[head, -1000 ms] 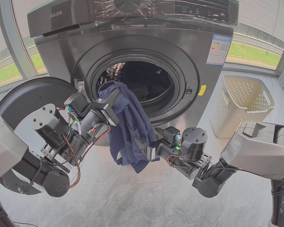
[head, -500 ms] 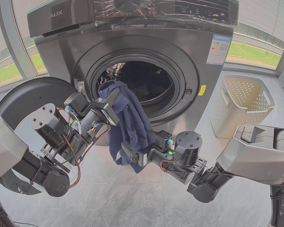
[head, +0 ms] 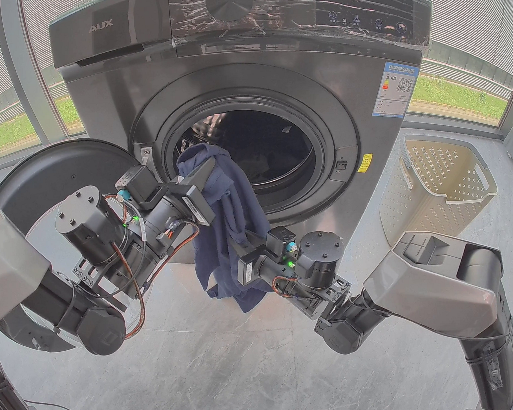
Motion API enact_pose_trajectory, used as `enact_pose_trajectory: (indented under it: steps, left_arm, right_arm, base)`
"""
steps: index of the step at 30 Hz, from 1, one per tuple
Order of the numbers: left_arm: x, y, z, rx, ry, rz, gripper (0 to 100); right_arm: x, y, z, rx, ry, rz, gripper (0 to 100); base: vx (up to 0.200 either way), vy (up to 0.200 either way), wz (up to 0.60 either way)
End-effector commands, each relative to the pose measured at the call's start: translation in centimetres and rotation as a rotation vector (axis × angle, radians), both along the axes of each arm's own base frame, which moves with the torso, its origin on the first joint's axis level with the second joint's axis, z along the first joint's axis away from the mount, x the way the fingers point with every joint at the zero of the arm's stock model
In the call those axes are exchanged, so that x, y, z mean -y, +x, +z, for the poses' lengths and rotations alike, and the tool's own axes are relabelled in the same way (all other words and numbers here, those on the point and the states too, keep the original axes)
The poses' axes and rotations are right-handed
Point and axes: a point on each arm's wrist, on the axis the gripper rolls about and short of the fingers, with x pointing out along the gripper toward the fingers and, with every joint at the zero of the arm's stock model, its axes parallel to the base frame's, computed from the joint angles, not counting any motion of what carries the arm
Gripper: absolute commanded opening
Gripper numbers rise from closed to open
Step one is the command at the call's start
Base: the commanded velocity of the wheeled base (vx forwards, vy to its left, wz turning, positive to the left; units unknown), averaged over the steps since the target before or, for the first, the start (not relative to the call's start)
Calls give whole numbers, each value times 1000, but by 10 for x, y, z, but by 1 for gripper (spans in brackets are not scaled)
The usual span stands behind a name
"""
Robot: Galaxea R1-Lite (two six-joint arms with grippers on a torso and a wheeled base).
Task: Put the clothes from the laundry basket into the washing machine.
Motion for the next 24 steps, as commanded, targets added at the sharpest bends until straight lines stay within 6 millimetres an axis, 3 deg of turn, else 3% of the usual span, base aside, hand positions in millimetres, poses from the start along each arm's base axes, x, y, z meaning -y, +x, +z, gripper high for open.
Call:
enact_pose_trajectory:
  steps: [1, 5, 10, 11, 13, 15, 16, 23, 24]
  left_arm:
    - [0, 0, -1, -3, 1, 0, 0]
    - [-4, 2, -1, -4, 2, 11, 0]
    - [-5, 2, -7, -22, 16, 2, 0]
    - [-5, 1, -7, -21, 15, -3, 0]
    - [-5, 1, -6, -21, 13, -3, 0]
    - [-5, 1, -6, -21, 13, -3, 0]
    - [-6, -1, -7, -24, 16, -3, 0]
    - [-4, -18, -23, -79, 77, -84, 0]
    - [-2, -21, -26, -89, 84, -96, 100]
  right_arm:
    - [0, 2, -4, -2, -1, -2, 0]
    - [9, -7, 16, 14, 16, -5, 0]
    - [41, -34, 49, -6, 8, -29, 0]
    - [56, -41, 59, -8, 6, -44, 0]
    - [70, -47, 64, -17, -4, -61, 0]
    - [70, -47, 64, -17, -4, -61, 0]
    - [91, -50, 69, -27, -19, -95, 0]
    - [118, -62, 84, -4, 15, -127, 0]
    - [121, -64, 88, 8, 24, -129, 0]
  base:
    - [0, 0, 0]
    - [0, 0, 0]
    - [0, 0, 0]
    - [0, 0, 0]
    - [0, 0, 0]
    - [0, 0, 0]
    - [0, 0, 0]
    - [0, 0, 0]
    - [0, 0, 0]
